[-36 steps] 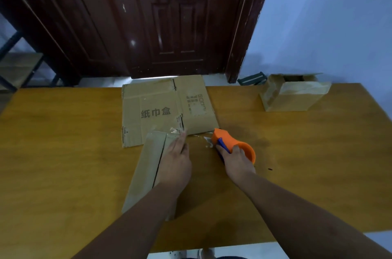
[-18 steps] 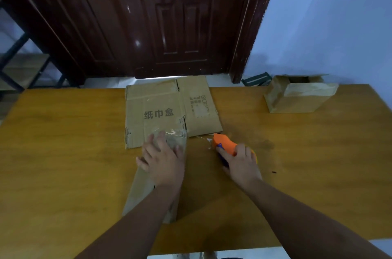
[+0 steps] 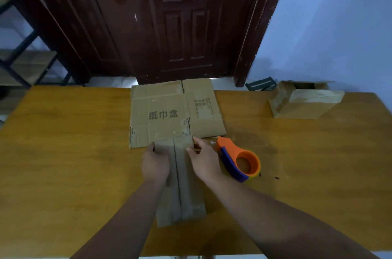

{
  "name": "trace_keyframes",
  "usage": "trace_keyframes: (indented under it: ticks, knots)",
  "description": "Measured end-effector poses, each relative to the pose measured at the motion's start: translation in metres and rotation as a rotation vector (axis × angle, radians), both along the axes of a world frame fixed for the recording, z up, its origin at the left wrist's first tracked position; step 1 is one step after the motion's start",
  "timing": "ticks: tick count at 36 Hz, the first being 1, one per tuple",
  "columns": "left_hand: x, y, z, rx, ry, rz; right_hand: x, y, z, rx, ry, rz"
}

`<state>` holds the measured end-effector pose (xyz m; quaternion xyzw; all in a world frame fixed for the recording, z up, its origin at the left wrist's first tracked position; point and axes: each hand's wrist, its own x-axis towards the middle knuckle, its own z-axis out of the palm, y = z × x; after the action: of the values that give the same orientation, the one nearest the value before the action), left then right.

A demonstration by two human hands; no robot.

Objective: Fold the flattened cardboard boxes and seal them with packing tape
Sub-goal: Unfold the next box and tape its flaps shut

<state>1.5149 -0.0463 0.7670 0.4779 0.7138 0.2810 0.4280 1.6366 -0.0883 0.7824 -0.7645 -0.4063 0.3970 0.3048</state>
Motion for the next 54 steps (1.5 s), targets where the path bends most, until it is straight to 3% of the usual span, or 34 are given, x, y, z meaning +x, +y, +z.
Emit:
trace_keyframes:
  ticks: [6,11,16,24,32,43,54]
  knots:
    - [-0.018,0.004,-0.001,-0.040,-0.328,0.007,0.011,0.004,-0.003,-0.047,0.108,-0.039]
    - [-0.032,0.010,-0.001,-0.057,-0.417,-0.078,0.026,0.007,0.001,-0.071,0.298,-0.022]
    - [-0.043,0.015,-0.005,-0.126,-0.475,-0.091,0.032,0.011,0.006,-0.108,0.326,0.069]
    - [-0.040,0.009,-0.003,-0.174,-0.429,-0.187,0.030,0.010,0.000,-0.061,0.226,-0.075]
    - [-0.039,-0.004,-0.005,-0.126,-0.394,-0.260,0.033,0.000,-0.004,-0.026,0.168,-0.017]
    - [-0.046,-0.007,-0.004,-0.227,-0.512,-0.296,0.029,-0.002,-0.009,-0.013,0.283,-0.016]
    - [-0.050,0.005,-0.005,-0.356,-0.557,-0.413,0.029,0.005,-0.013,-0.084,0.274,-0.001]
